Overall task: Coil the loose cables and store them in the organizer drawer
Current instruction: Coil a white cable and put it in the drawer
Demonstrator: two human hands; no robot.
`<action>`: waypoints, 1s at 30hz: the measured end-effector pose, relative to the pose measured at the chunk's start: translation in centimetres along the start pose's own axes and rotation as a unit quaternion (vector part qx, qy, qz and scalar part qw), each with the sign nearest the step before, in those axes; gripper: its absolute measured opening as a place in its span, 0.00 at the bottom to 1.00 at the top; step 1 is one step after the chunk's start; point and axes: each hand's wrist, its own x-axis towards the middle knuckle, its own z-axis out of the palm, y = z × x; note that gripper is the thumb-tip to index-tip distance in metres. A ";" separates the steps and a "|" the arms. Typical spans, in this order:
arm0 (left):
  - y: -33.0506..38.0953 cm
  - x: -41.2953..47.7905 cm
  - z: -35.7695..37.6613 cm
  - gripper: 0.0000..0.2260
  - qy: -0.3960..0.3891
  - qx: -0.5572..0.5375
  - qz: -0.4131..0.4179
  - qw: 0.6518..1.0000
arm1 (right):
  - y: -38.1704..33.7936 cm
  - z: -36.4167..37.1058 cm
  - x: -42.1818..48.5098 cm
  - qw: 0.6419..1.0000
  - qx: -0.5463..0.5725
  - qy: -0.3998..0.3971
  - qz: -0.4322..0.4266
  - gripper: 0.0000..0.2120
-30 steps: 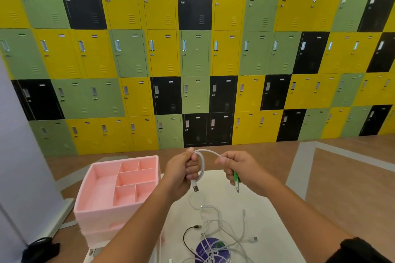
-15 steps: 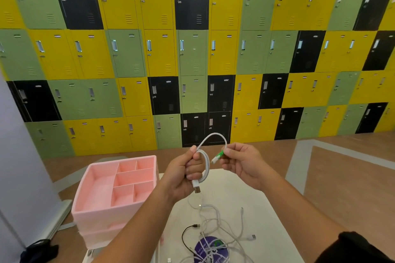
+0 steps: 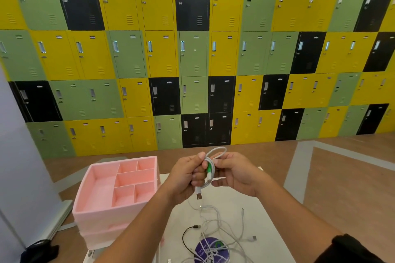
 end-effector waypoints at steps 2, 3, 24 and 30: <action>0.1 0.1 0.1 0.17 0.029 0.026 0.033 0.999 | 0.0 0.0 -0.3 1.000 0.018 -0.019 0.016 0.15; 0.1 0.1 0.2 0.18 0.044 0.039 0.046 0.997 | 0.0 0.1 -0.4 0.999 0.025 -0.030 0.026 0.16; -1.8 1.0 -0.9 0.17 0.200 0.070 0.062 0.975 | 0.3 1.1 -0.2 0.972 -0.194 -0.025 0.133 0.14; -0.9 1.7 -1.2 0.15 0.208 -0.128 0.025 0.969 | 0.3 0.9 -0.4 0.925 -0.316 -0.150 0.151 0.09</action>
